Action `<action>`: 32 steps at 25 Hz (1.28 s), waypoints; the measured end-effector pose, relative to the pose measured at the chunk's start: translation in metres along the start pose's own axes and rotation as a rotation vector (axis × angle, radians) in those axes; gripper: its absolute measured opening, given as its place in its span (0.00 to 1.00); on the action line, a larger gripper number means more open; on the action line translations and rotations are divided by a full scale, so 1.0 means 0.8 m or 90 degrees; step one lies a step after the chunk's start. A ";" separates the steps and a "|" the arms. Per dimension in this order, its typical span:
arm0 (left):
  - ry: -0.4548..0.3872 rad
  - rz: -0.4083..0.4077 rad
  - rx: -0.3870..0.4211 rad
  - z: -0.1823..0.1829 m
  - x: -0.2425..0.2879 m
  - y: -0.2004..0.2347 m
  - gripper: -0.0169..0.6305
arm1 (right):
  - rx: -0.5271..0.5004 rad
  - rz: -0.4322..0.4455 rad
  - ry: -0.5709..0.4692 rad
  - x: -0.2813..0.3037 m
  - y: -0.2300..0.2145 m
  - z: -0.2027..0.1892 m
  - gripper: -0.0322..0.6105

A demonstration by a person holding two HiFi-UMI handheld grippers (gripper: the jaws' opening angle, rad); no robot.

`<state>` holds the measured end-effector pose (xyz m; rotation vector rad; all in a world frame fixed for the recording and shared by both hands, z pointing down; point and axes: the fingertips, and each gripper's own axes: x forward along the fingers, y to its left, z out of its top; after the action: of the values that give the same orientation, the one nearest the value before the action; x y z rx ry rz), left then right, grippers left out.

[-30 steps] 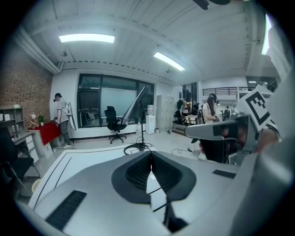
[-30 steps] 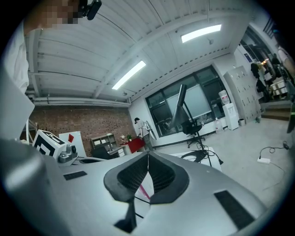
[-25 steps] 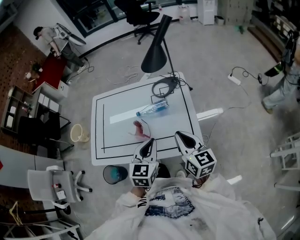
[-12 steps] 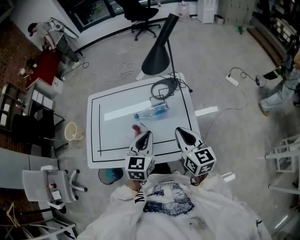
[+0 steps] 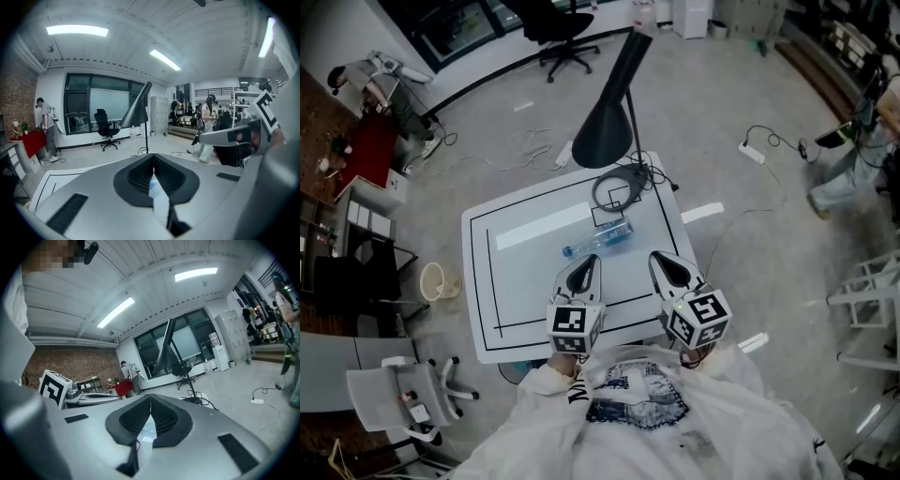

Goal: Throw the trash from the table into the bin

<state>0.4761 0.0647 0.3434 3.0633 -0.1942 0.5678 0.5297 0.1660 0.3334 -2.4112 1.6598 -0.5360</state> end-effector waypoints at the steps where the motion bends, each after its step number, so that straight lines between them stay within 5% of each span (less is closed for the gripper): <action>1: 0.003 -0.002 -0.002 0.000 0.005 0.005 0.04 | 0.000 -0.002 0.002 0.007 -0.001 0.001 0.08; 22: 0.045 -0.050 0.023 -0.011 0.072 0.055 0.05 | 0.008 -0.024 0.060 0.075 -0.018 -0.008 0.08; 29: 0.082 -0.093 0.026 -0.027 0.093 0.045 0.27 | 0.013 -0.040 0.064 0.069 -0.030 -0.011 0.08; 32: 0.089 -0.124 0.030 -0.031 0.101 0.036 0.48 | 0.019 -0.047 0.068 0.069 -0.035 -0.016 0.08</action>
<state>0.5387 0.0276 0.3956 3.0227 0.1203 0.7804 0.5667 0.1262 0.3651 -2.4698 1.5962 -0.7067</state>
